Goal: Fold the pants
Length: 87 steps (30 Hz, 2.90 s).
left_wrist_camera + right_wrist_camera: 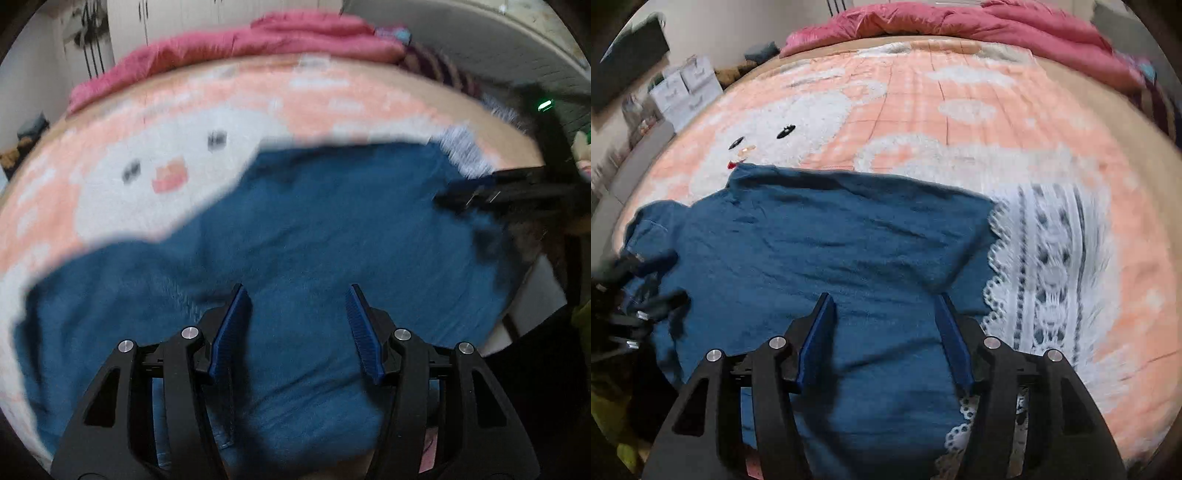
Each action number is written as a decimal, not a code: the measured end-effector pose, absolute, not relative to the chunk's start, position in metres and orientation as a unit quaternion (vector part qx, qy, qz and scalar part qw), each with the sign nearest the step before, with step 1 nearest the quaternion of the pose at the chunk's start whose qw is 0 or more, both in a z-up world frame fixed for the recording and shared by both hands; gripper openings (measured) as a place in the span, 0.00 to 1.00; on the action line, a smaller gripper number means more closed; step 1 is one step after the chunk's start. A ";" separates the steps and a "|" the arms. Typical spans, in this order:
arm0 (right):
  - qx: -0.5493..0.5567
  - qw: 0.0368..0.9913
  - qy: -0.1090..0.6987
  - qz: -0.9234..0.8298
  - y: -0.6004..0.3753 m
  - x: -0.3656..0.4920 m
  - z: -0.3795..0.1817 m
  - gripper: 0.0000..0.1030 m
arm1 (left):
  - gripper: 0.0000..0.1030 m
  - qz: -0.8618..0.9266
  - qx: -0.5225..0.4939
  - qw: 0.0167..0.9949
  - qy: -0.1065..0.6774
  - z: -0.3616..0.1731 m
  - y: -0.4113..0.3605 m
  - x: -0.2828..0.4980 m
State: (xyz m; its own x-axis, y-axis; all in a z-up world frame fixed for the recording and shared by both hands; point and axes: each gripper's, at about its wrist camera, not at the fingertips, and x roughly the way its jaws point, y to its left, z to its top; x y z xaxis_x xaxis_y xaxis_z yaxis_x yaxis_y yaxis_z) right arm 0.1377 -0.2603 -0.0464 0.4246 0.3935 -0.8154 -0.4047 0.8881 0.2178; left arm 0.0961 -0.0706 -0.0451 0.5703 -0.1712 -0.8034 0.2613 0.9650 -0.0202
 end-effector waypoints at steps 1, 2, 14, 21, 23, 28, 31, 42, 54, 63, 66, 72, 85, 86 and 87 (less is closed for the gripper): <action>-0.009 0.845 0.478 0.239 -0.260 0.137 -0.046 0.54 | 0.46 -0.126 0.053 0.888 0.438 -0.050 -0.070 0.094; -0.012 0.846 0.474 0.244 -0.260 0.137 -0.045 0.54 | 0.47 -0.128 0.054 0.892 0.431 -0.050 -0.069 0.092; 0.145 0.877 0.414 0.196 -0.361 0.164 0.004 0.63 | 0.61 -0.144 0.005 0.907 0.396 0.008 -0.058 0.136; 0.179 0.843 0.461 0.213 -0.367 0.205 -0.023 0.59 | 0.61 -0.140 -0.025 0.881 0.451 -0.011 -0.059 0.214; 0.165 0.836 0.477 0.215 -0.361 0.216 -0.031 0.53 | 0.61 -0.136 -0.038 0.874 0.465 -0.025 -0.053 0.223; 0.135 0.838 0.478 0.228 -0.350 0.217 -0.035 0.38 | 0.49 -0.157 -0.050 0.867 0.471 -0.043 -0.049 0.224; 0.124 0.841 0.470 0.239 -0.343 0.211 -0.032 0.35 | 0.32 -0.172 -0.049 0.864 0.470 -0.043 -0.052 0.225; 0.071 0.871 0.438 0.212 -0.328 0.197 -0.023 0.25 | 0.12 -0.193 -0.054 0.859 0.472 -0.048 -0.060 0.225; -0.006 0.921 0.351 0.171 -0.308 0.206 0.031 0.22 | 0.02 -0.166 -0.021 0.907 0.386 0.005 -0.066 0.223; -0.076 0.886 0.446 0.103 -0.298 0.268 -0.031 0.27 | 0.03 -0.110 0.042 0.902 0.415 -0.038 -0.083 0.260; -0.067 0.886 0.450 0.093 -0.307 0.269 -0.037 0.38 | 0.08 -0.106 0.036 0.901 0.420 -0.044 -0.079 0.262; -0.003 0.910 0.405 0.086 -0.344 0.242 0.000 0.56 | 0.16 -0.087 -0.002 0.911 0.403 -0.025 -0.056 0.251; 0.118 0.897 0.411 0.114 -0.375 0.116 0.000 0.63 | 0.39 -0.093 -0.012 0.923 0.374 0.008 -0.045 0.131; 0.129 0.893 0.416 0.113 -0.376 0.111 -0.003 0.63 | 0.39 -0.098 -0.008 0.923 0.373 0.005 -0.049 0.122; 0.144 0.888 0.422 0.114 -0.378 0.107 -0.008 0.63 | 0.39 -0.105 -0.003 0.921 0.376 0.001 -0.054 0.111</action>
